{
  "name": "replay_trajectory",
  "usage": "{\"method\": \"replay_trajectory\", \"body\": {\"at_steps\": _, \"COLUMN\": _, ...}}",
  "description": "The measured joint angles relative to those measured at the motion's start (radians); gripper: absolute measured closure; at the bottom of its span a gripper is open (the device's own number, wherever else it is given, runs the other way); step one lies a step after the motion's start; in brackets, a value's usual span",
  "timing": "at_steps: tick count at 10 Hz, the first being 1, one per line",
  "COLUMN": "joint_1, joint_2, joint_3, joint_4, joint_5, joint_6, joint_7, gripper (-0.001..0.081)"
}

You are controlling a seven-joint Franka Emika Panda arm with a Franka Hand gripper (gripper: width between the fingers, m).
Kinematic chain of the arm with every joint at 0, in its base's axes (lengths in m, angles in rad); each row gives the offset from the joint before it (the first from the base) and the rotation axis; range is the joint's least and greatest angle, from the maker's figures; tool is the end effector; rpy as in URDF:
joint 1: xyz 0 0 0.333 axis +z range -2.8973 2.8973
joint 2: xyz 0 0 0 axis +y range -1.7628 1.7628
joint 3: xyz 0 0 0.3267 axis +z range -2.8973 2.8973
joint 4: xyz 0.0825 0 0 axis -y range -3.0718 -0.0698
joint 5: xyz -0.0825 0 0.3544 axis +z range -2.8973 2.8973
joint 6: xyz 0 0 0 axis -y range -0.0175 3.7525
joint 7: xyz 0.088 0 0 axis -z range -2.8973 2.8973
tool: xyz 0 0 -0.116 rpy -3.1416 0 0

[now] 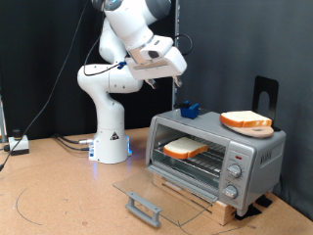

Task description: Make a piece of toast with the oven

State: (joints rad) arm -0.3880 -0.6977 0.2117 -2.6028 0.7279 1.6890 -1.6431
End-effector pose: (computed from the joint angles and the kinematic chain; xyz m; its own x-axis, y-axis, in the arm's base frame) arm 0.2996 0.0238 0.4769 0.3361 0.7747 0.5355 0.9417 -0.2688 -0.2023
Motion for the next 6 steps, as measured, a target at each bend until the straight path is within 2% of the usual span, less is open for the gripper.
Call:
{"method": "replay_trajectory", "body": {"at_steps": 4, "joint_1": -0.049, "joint_2": 0.112, "joint_3": -0.078, "joint_4": 0.092, "joint_5": -0.095, "joint_6": -0.036, "joint_7": -0.045, "gripper": -0.0001}}
{"method": "replay_trajectory", "body": {"at_steps": 6, "joint_1": -0.062, "joint_2": 0.175, "joint_3": -0.092, "joint_4": 0.132, "joint_5": -0.104, "joint_6": -0.029, "joint_7": -0.052, "gripper": -0.0001}}
